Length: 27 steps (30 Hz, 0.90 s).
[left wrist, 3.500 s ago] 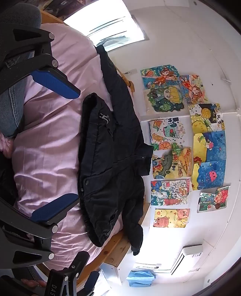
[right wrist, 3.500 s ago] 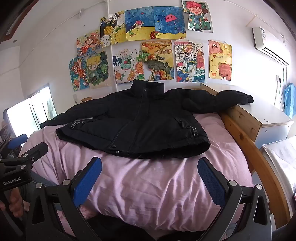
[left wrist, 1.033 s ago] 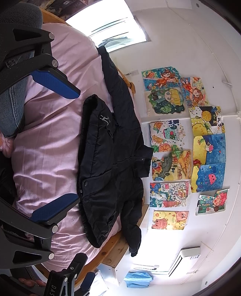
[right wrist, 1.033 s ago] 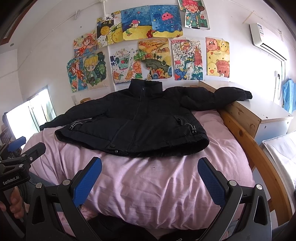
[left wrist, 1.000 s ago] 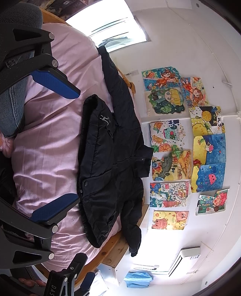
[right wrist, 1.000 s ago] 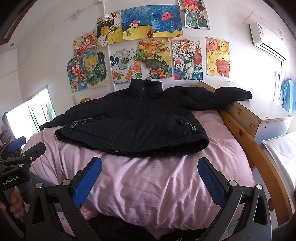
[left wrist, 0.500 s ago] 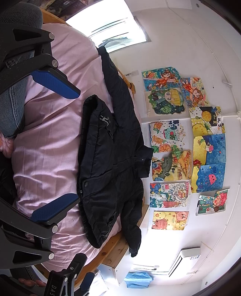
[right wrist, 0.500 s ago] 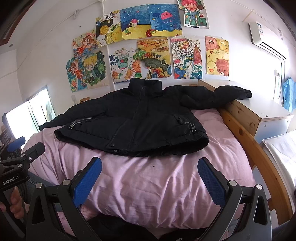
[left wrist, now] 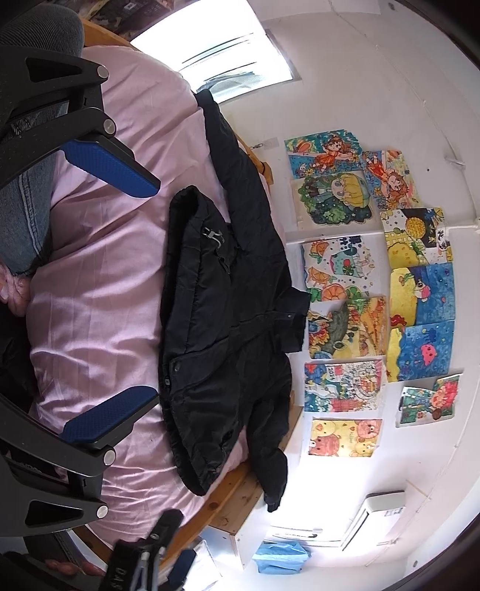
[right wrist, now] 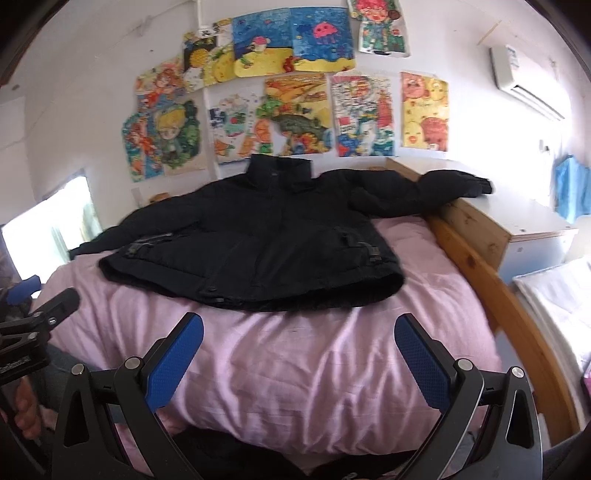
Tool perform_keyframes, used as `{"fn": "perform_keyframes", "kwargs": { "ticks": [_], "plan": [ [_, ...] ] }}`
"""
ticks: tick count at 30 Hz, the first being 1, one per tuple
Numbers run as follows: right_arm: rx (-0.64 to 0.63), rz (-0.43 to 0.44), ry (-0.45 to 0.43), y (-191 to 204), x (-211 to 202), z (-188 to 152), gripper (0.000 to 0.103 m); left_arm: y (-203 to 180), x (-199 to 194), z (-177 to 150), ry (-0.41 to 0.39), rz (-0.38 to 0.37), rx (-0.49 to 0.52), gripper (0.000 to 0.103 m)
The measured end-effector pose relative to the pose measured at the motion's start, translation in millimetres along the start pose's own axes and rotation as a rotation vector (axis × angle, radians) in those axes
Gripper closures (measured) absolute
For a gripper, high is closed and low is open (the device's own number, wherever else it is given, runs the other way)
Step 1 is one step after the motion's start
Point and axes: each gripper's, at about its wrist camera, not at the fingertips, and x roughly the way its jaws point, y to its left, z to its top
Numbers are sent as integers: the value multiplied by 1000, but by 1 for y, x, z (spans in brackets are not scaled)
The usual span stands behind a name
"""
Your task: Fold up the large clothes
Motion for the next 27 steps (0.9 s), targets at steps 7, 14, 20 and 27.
{"fn": "perform_keyframes", "kwargs": {
  "ticks": [7,14,20,27],
  "plan": [
    [47,-64,32,-25,-5,35,1,-4,18,27,121,-57,-2,0],
    [-1,8,89,-71,7,112,1,-15,30,87,151,-55,96,0],
    [52,6,138,-137,61,180,1,-16,63,135,228,-87,51,0],
    [201,-61,143,-171,170,196,1,-39,127,192,201,-63,68,0]
  ]
}}
